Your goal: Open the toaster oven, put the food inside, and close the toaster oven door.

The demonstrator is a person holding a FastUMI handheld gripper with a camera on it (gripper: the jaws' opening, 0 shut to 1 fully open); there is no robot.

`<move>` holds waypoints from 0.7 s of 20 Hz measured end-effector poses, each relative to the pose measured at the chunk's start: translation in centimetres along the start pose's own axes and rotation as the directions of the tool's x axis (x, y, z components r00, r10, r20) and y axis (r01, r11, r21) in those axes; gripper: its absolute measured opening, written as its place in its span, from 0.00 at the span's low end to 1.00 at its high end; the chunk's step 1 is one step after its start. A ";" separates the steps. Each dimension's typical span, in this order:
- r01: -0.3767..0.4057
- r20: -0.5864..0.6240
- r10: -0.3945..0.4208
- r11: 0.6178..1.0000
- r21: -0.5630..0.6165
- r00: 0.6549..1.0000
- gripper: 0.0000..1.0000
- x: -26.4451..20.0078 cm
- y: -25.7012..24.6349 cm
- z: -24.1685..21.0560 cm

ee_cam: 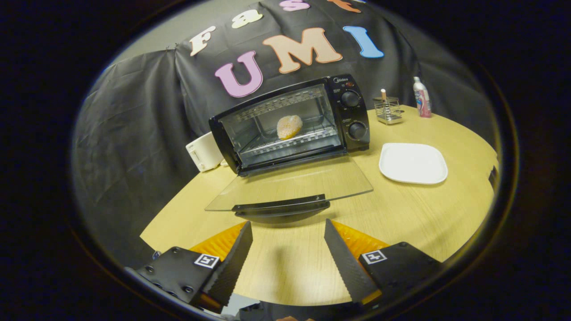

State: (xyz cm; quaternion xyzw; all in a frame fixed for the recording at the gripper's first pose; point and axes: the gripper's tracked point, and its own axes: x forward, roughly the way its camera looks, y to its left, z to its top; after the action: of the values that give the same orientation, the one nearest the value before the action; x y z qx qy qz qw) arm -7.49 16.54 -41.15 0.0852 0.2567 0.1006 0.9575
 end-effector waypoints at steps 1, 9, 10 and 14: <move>0.004 0.000 -0.004 1.000 -0.002 1.000 1.00 0.1 -0.1 0.0; 0.058 -0.054 -0.062 0.995 -0.079 0.997 1.00 2.4 -0.3 -1.0; 0.066 -0.062 -0.071 0.995 -0.079 0.996 1.00 3.0 -0.4 -1.0; 0.065 -0.071 -0.071 0.994 -0.085 0.995 1.00 3.7 0.0 -0.8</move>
State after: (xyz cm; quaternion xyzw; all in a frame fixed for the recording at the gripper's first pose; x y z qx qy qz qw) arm -4.76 17.56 -43.58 0.0327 0.2903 0.0814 0.9529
